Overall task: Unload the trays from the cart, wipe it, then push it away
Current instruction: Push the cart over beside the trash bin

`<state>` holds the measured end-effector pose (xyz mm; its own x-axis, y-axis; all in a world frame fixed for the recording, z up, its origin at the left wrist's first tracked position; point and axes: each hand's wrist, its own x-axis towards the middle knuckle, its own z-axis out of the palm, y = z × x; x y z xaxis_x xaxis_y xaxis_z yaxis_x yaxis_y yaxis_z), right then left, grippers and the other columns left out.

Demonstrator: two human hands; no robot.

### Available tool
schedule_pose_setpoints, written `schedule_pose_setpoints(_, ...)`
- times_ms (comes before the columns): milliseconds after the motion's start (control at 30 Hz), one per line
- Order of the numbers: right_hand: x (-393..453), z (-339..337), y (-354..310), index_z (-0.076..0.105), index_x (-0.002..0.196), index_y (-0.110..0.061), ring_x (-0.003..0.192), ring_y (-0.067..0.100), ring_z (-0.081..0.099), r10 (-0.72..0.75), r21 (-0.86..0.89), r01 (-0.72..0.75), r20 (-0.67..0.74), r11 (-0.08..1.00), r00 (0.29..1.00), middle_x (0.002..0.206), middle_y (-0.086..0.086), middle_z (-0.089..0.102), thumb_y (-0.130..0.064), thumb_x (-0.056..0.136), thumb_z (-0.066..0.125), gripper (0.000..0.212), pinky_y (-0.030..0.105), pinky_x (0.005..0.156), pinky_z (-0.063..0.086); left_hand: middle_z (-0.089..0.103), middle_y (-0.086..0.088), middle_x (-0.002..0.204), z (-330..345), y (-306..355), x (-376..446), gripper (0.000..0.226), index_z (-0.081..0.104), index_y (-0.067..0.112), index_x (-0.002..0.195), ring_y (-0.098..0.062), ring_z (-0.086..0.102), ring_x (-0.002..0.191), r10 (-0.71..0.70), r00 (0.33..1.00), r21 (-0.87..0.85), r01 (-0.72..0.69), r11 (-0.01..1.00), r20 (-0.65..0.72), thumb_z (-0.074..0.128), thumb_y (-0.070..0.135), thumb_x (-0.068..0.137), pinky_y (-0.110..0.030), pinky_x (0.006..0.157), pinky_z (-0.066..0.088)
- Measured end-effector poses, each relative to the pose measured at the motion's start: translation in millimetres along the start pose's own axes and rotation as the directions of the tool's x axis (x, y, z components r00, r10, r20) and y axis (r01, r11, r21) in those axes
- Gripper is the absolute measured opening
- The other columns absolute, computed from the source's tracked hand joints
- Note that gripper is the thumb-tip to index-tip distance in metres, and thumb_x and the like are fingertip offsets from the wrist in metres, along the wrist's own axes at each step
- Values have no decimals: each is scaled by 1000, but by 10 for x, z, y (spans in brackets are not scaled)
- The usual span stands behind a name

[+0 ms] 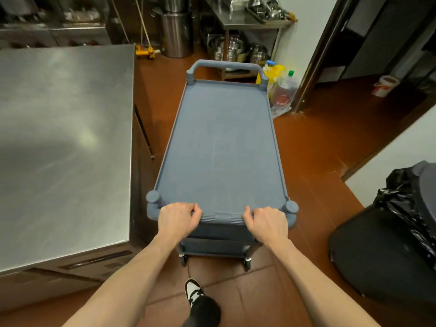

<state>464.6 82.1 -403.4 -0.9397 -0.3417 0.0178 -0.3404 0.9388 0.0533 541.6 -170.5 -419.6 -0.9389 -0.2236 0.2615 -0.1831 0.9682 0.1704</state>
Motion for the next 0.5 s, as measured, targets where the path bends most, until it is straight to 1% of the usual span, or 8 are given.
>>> schedule_pose_setpoints(133,430,-24,-73,68,54,-13,52,33,67,-17,5,17,2,1000,1000,54,11,66,-53,94,29,69,29,47,42,58,-1,46,48,-103,310,49,51,19,49,-27,59,42,-51,997,-2,51,999,50,44,40,93,-26,44,35)
schedule_pose_setpoints(200,646,-36,-106,65,50,-11,48,35,66,-29,9,29,-12,1000,1000,51,13,64,-51,93,32,68,29,45,41,58,-1,46,77,-156,457,48,51,19,49,-25,58,41,-78,996,12,77,997,53,49,39,93,-26,43,36)
schedule_pose_setpoints(267,859,-49,-164,64,48,-12,47,35,65,-49,17,49,-1,999,999,50,13,64,-51,92,32,67,28,44,37,57,1,45,93,-234,611,46,51,20,49,-22,57,40,-110,991,34,108,994,75,53,38,92,-25,43,32)
schedule_pose_setpoints(300,963,-47,-186,63,48,-12,46,34,65,-58,25,58,-4,998,998,49,13,63,-51,92,32,66,27,44,36,57,1,45,103,-270,684,47,49,21,48,-21,56,39,-118,990,44,115,992,77,52,39,91,-23,43,29)
schedule_pose_setpoints(333,1084,-50,-219,63,48,-12,46,33,65,-69,28,69,1,997,998,50,12,64,-51,92,32,67,27,44,36,55,1,43,117,-320,770,47,46,22,47,-20,55,38,-123,990,60,119,991,72,49,40,91,-22,43,23)
schedule_pose_setpoints(400,1272,-46,-277,65,51,-13,50,32,67,-89,13,89,9,996,996,53,11,66,-51,93,29,68,29,46,44,53,2,41,127,-386,909,48,43,23,45,-19,53,35,-139,989,81,134,988,58,45,42,89,-20,44,13)
schedule_pose_setpoints(433,1384,-33,-313,65,51,-12,50,33,67,-94,11,94,-3,996,996,53,12,66,-50,93,29,68,30,46,46,52,2,40,147,-430,990,49,45,22,44,-19,52,34,-151,987,83,147,986,49,45,42,89,-20,45,11)
schedule_pose_setpoints(500,1591,-35,-387,66,50,-11,48,35,66,-98,13,98,-5,995,995,52,12,66,-49,93,31,67,31,45,47,52,1,39,192,-523,1143,50,49,19,44,-22,53,34,-172,985,95,170,981,15,45,41,88,-22,47,13)
